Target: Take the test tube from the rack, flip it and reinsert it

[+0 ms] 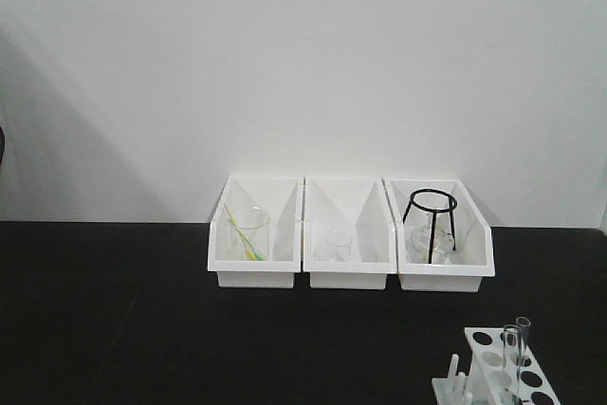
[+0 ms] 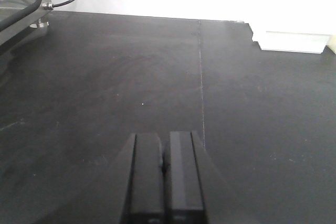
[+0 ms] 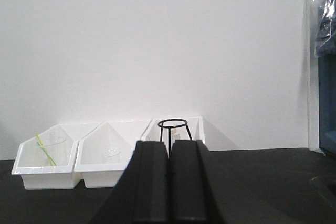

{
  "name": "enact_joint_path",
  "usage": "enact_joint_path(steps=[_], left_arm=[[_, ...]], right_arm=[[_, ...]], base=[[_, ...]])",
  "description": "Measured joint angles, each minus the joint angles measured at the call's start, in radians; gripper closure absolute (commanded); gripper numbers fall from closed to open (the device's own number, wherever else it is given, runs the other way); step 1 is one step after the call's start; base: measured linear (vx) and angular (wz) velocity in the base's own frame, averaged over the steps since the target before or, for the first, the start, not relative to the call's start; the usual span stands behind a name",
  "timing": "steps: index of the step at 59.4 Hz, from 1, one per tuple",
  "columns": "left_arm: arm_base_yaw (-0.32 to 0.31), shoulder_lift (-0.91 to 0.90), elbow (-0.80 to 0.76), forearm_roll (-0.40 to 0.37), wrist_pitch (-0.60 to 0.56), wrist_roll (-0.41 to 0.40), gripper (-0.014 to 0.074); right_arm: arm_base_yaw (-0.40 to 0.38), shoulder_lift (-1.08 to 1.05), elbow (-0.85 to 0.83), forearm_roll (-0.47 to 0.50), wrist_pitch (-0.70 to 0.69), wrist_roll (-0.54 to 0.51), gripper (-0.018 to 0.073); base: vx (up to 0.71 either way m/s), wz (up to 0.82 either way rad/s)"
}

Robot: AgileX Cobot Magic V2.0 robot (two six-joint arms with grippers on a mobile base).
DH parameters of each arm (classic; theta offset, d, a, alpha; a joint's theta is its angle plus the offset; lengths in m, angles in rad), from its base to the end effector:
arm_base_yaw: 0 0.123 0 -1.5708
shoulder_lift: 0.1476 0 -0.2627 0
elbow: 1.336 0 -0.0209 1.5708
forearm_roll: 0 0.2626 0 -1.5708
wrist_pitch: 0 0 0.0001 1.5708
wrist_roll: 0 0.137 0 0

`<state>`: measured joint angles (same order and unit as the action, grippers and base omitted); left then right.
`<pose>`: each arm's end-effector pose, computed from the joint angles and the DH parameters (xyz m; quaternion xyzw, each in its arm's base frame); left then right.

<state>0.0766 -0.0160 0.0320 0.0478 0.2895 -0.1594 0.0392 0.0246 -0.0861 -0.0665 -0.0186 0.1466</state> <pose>0.1332 0.0121 0.1673 -0.0783 0.7759 -0.0063 0.6260 0.1328 0.0054 0.2503 0.0127 0.6454 0.0459 0.7623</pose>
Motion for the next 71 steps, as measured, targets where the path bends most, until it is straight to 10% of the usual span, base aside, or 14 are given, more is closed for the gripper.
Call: enact_joint_path(steps=[25,49,71], left_arm=[[0.000,0.000,0.000,0.000,0.000,0.000,0.0603],[0.000,0.000,0.000,0.000,0.000,0.000,0.0603],[0.000,0.000,0.000,0.000,0.000,0.000,0.0603]], right_arm=[[0.000,0.374,-0.245,0.003,0.120,0.007,0.0505],[0.000,0.619,-0.245,0.003,0.110,0.007,0.0130],[0.000,0.966,-0.245,-0.082,-0.215,0.006,0.0081]], base=[[0.00,0.00],[0.00,0.00],[0.00,0.00]])
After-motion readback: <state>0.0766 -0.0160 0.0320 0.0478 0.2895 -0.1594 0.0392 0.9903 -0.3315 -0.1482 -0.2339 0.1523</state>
